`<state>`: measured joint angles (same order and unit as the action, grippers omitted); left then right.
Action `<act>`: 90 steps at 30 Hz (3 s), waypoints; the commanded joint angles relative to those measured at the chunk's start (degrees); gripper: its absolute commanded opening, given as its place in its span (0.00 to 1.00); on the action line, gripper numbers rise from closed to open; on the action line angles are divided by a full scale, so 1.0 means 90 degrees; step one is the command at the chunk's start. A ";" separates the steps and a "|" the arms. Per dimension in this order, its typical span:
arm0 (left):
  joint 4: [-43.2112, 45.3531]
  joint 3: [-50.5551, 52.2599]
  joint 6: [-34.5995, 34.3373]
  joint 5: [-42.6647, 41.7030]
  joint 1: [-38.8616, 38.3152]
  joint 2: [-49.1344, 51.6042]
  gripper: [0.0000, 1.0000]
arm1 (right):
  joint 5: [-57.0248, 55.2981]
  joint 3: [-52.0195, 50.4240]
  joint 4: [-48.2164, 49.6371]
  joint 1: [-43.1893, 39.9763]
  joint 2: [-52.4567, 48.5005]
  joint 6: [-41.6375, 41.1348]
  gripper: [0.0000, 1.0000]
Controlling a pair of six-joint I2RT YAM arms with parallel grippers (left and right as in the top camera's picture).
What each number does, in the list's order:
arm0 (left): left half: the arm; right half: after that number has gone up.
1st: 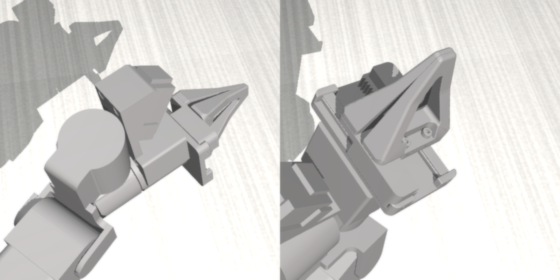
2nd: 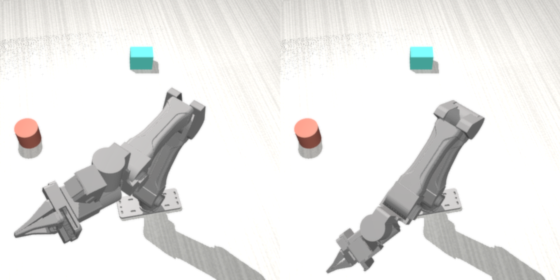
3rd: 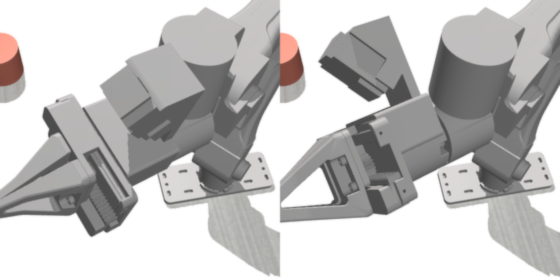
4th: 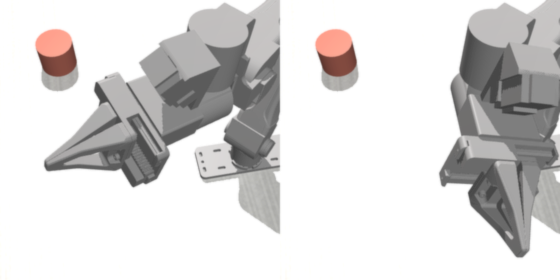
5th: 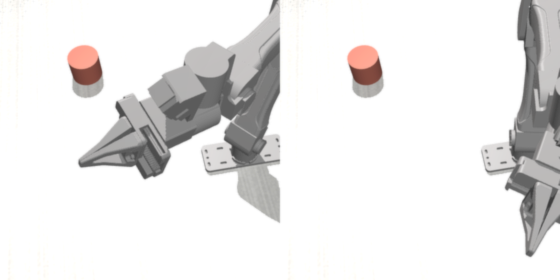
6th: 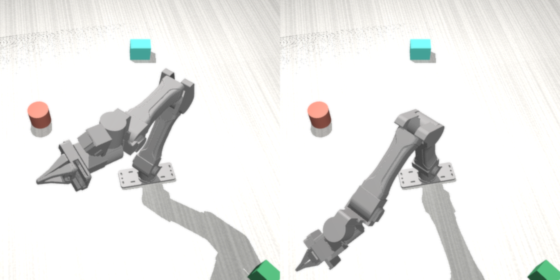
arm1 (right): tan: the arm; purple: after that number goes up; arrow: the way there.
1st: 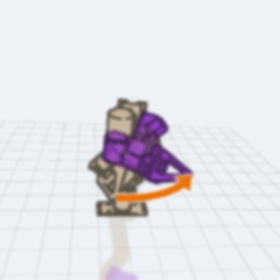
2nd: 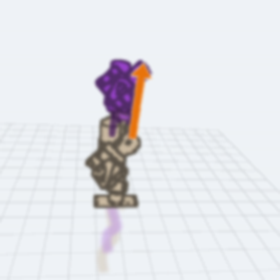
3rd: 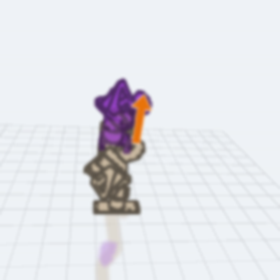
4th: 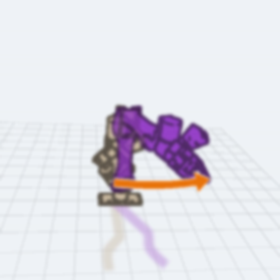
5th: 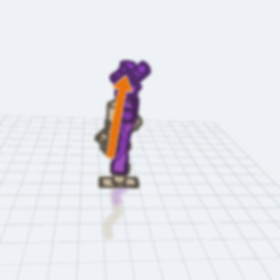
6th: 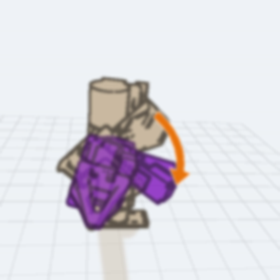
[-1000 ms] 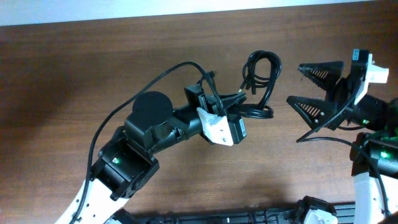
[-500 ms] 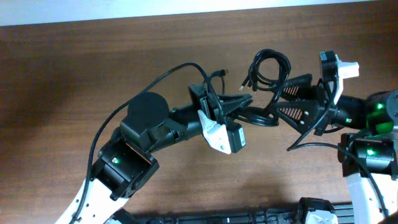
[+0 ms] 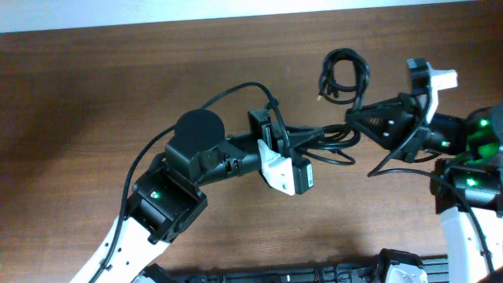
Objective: Untangle cables
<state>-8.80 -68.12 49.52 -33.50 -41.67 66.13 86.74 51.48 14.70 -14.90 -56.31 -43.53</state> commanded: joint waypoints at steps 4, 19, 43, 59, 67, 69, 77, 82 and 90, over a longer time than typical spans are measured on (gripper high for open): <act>-0.0155 -0.0034 0.0027 -0.0316 -0.0022 -0.0580 0.00 | -0.0245 0.0066 0.0044 -0.0903 -0.0041 0.0136 0.04; -0.0141 -0.0034 -0.0253 0.0874 -0.0022 -0.0590 0.00 | 0.0245 0.0066 0.0481 -0.0901 -0.0041 0.0131 0.66; 0.0911 -0.0034 -0.1406 0.0471 -0.0022 -0.0452 0.00 | 0.0243 0.0066 0.1464 -0.0291 -0.0231 0.0087 0.65; 0.1302 -0.0034 -0.4571 0.2776 -0.0022 -0.0449 0.00 | -0.0063 0.0049 0.0748 -0.0304 -0.0282 0.0095 0.89; 0.0855 -0.0034 -0.5418 0.2781 -0.0022 -0.0452 0.00 | -0.0646 0.0051 0.0748 -0.0304 -0.0503 0.0087 0.99; 0.0840 -0.0034 -0.5489 0.2778 -0.0022 -0.0452 0.00 | -0.0765 0.0051 0.0746 -0.0304 -0.0510 0.0022 0.99; 0.0828 -0.0034 -0.5768 0.2939 -0.0022 -0.0452 0.00 | -0.0879 0.0051 0.0743 -0.0304 -0.0510 -0.0631 0.99; 0.0848 -0.0034 -0.5768 0.2912 -0.0022 -0.0452 0.00 | -0.0879 0.0051 0.0743 -0.0304 -0.0510 -0.0704 0.99; 0.0899 -0.0034 -0.5765 0.2844 -0.0022 -0.0452 0.00 | -0.0566 0.0051 0.0896 -0.0255 -0.0546 -0.0401 0.99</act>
<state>-1.87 -67.81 -1.41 -7.90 -41.98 62.52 79.53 51.86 21.26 -17.96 -61.04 -49.54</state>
